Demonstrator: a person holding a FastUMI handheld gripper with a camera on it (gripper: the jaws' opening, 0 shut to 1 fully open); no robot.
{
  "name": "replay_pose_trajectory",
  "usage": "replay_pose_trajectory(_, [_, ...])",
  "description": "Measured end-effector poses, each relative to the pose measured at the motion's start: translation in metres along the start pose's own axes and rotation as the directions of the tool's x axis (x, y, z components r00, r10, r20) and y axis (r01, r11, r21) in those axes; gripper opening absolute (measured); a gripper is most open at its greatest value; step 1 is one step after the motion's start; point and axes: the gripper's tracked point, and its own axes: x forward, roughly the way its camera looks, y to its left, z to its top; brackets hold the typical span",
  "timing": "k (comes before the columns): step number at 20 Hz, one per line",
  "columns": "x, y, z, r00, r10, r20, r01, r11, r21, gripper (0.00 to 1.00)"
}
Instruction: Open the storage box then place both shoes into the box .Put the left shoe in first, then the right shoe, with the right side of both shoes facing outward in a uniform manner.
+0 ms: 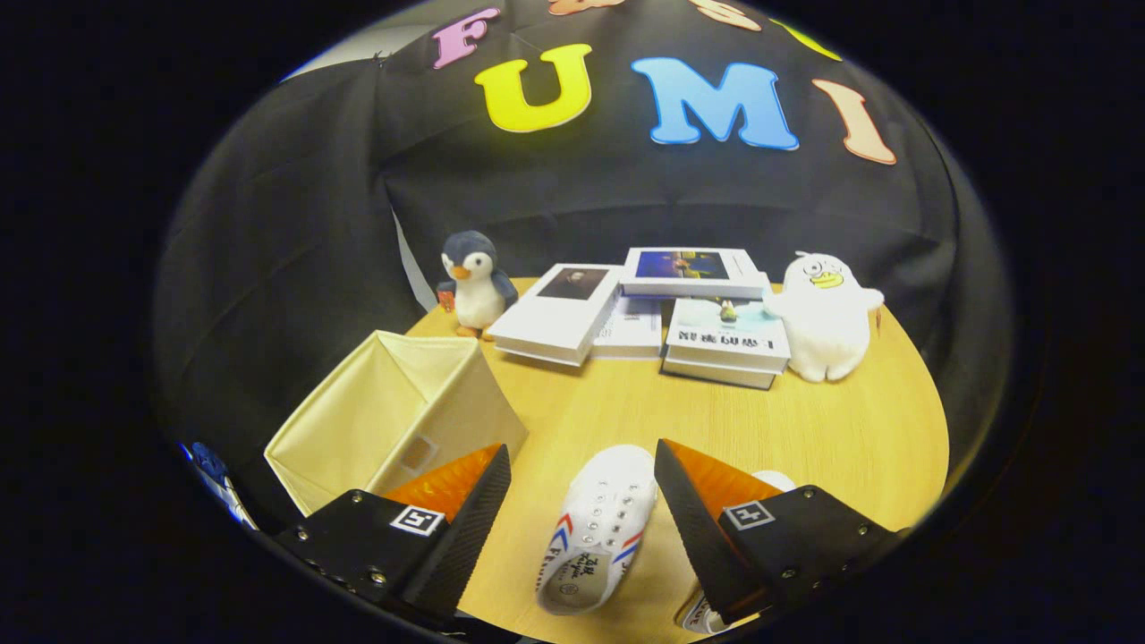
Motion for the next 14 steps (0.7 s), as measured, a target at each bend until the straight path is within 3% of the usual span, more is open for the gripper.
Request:
replay_pose_trajectory(9, [0.047, -0.038, -0.085, 0.973, -0.042, -0.228, 0.053, 0.998, 0.043, 0.91])
replay_pose_trajectory(10, [0.05, -0.042, -0.094, 0.964, -0.057, -0.26, 0.07, 0.997, 0.041, 0.77])
replay_pose_trajectory(12, [0.056, -0.041, -0.108, 0.953, -0.049, -0.298, 0.072, 0.995, 0.066, 0.76])
replay_pose_trajectory(14, [0.059, -0.039, -0.11, 0.949, -0.041, -0.313, 0.071, 0.994, 0.083, 0.64])
